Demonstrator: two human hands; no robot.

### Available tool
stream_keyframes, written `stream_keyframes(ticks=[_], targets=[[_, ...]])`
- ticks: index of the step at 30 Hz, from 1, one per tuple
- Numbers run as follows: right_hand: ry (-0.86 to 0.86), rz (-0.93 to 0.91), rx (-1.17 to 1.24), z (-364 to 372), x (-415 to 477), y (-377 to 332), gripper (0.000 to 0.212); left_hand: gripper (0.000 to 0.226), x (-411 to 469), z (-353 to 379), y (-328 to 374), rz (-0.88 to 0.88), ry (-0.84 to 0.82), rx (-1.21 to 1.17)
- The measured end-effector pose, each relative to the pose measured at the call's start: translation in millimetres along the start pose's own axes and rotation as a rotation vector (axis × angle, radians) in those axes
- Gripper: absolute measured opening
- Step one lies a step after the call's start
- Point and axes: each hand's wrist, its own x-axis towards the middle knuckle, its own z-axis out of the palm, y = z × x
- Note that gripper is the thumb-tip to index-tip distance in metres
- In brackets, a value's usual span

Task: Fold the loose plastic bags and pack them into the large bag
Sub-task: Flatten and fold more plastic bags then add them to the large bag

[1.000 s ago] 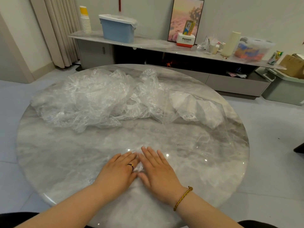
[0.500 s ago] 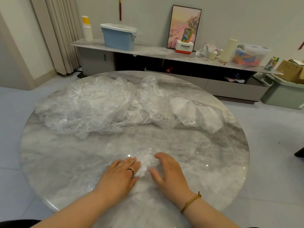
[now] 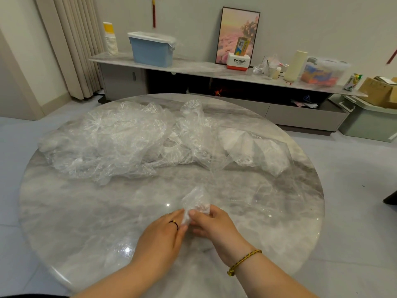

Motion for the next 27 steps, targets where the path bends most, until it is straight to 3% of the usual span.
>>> stream_keyframes(ticks=[2, 3, 5, 7, 9, 11, 13, 15, 17, 19, 22, 27], targets=[[0.001, -0.049, 0.021, 0, 2, 1, 0.011, 0.044, 0, -3, 7, 0.058, 0.029, -0.03], [-0.01, -0.065, 0.032, -1, 1, 0, 0.019, 0.036, 1, -5, 11, 0.072, 0.006, -0.029], [-0.04, -0.097, 0.018, -2, 0, -2, 0.029, 0.043, 2, -9, 17, 0.038, -0.056, -0.086], [-0.031, -0.127, 0.006, -4, -1, -4, 0.021, 0.048, 3, -8, 18, 0.029, -0.089, -0.074], [0.068, -0.145, 0.004, -9, 0, -8, 0.024, 0.062, 7, -10, 25, 0.079, -0.162, 0.031], [0.201, -0.147, 0.029, -16, 3, -10, 0.026, 0.081, 12, -8, 31, 0.156, -0.112, 0.064], [0.308, -0.169, 0.086, -26, 5, -15, 0.027, 0.077, 18, -9, 31, 0.17, -0.042, 0.013], [0.403, -0.199, 0.161, -40, 7, -22, 0.029, 0.055, 28, -13, 31, 0.153, 0.124, -0.111], [0.512, -0.207, 0.216, -57, 6, -30, 0.031, 0.061, 49, -18, 37, 0.043, 0.215, -0.185], [0.596, -0.202, 0.261, -76, 7, -35, 0.032, 0.064, 68, -19, 47, 0.006, 0.17, -0.139], [0.65, -0.181, 0.337, -96, 9, -38, 0.032, 0.038, 93, -12, 57, -0.013, -0.007, 0.056], [0.656, -0.174, 0.358, -109, 12, -38, 0.032, 0.041, 116, 4, 67, -0.062, -0.17, 0.241]])
